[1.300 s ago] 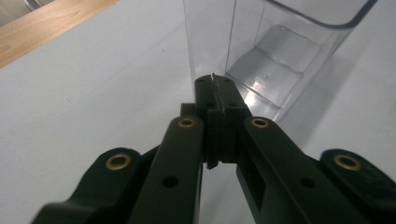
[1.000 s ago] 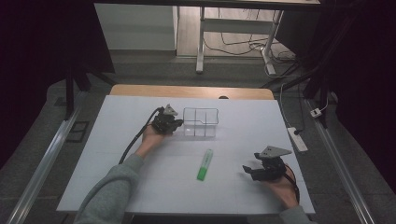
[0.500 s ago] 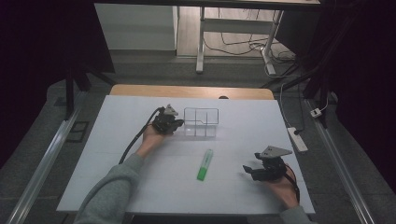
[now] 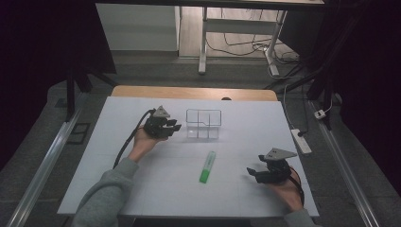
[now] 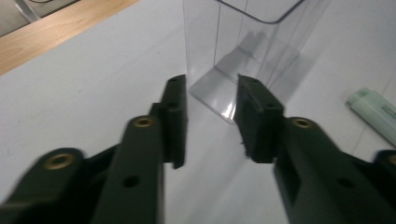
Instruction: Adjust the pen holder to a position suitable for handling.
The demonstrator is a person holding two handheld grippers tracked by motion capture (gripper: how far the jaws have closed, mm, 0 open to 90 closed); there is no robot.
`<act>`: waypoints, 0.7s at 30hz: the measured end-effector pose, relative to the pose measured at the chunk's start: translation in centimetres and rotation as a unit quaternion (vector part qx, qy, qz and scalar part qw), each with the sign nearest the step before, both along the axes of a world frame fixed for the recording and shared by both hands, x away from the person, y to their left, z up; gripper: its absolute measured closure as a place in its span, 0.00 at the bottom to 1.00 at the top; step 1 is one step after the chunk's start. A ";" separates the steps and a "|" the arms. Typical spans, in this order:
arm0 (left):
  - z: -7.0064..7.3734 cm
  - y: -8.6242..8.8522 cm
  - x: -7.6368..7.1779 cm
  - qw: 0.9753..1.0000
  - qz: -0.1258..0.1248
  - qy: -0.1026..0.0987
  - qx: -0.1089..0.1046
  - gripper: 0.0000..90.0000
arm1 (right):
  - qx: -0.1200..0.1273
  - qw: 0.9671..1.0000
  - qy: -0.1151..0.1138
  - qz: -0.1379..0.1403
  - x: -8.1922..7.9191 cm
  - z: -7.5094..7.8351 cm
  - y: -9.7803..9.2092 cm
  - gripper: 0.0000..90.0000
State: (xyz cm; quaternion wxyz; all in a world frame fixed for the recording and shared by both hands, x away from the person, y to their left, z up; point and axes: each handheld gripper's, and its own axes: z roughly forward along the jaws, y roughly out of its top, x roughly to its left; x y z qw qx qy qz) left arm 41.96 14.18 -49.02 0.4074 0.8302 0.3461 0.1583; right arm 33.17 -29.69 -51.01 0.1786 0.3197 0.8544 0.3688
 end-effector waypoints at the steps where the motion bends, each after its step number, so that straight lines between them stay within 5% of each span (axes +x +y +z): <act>1: 0.1 0.1 -0.3 1.000 0.001 0.001 -0.001 0.63 | -0.001 1.000 0.000 0.000 0.0 0.0 0.0 0.29; 11: 0.9 2.1 -4.4 1.000 0.002 0.008 -0.005 0.43 | 0.003 1.000 -0.003 0.001 -0.1 0.1 -0.2 0.29; 21: -0.2 5.6 -10.1 1.000 0.016 0.014 -0.004 0.40 | 0.007 1.000 -0.003 0.003 -0.1 0.2 -0.3 0.29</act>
